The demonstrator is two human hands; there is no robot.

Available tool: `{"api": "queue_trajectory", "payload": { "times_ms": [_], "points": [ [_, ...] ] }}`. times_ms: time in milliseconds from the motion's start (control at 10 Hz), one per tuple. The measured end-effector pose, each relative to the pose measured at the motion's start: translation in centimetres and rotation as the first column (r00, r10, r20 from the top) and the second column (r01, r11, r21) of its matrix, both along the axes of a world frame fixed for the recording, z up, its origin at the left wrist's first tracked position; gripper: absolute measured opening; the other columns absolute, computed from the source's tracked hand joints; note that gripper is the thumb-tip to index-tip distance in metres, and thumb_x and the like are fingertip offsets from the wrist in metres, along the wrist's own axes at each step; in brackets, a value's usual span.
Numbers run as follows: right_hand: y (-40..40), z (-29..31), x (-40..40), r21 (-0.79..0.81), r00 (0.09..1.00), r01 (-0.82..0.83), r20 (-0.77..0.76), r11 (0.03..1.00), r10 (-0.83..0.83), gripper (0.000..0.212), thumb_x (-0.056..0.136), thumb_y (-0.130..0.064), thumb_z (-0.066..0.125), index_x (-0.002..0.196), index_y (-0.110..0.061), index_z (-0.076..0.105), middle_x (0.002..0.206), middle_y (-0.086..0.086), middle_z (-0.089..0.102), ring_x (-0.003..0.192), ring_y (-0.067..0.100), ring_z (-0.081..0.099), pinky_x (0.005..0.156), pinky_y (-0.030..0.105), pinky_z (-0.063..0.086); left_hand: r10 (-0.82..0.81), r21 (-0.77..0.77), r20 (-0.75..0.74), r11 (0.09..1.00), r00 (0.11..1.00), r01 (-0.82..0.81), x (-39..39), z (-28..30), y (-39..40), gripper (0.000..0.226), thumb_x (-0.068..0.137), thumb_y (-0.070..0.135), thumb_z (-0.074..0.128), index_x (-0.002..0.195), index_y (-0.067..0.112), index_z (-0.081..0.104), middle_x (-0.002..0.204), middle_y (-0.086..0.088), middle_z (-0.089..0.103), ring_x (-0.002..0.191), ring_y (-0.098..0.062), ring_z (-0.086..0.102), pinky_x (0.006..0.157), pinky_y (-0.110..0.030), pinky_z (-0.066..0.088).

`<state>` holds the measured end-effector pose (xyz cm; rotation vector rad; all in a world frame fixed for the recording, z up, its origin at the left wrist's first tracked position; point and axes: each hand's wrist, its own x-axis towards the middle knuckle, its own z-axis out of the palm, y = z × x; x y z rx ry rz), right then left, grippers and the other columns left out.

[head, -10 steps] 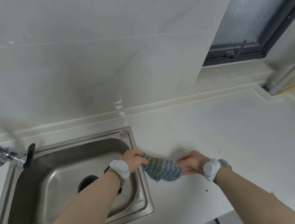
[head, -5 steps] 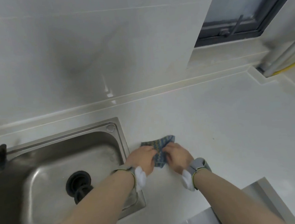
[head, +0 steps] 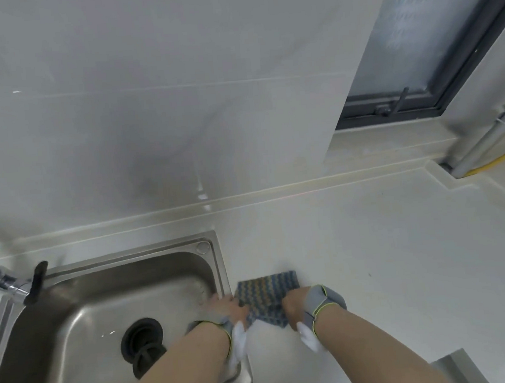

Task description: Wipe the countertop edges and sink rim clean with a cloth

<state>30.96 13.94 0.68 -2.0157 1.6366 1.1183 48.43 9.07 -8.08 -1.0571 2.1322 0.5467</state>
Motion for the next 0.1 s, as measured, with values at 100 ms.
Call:
{"api": "queue_trajectory", "payload": {
  "times_ms": [100],
  "points": [
    [-0.83, 1.09, -0.87, -0.055, 0.911, 0.321, 0.290, 0.945, -0.293, 0.028, 0.084, -0.019, 0.061, 0.111, -0.013, 0.066, 0.115, 0.006, 0.065, 0.111, 0.027, 0.061, 0.076, 0.032, 0.046, 0.140, -0.044, -0.166, 0.988, 0.976, -0.149, 0.29, 2.10, 0.83, 0.051, 0.099, 0.032, 0.043, 0.148, 0.020, 0.033, 0.155, -0.005, 0.027, 0.143, -0.024, 0.023, 0.113, -0.041, 0.023]
  ]
}}
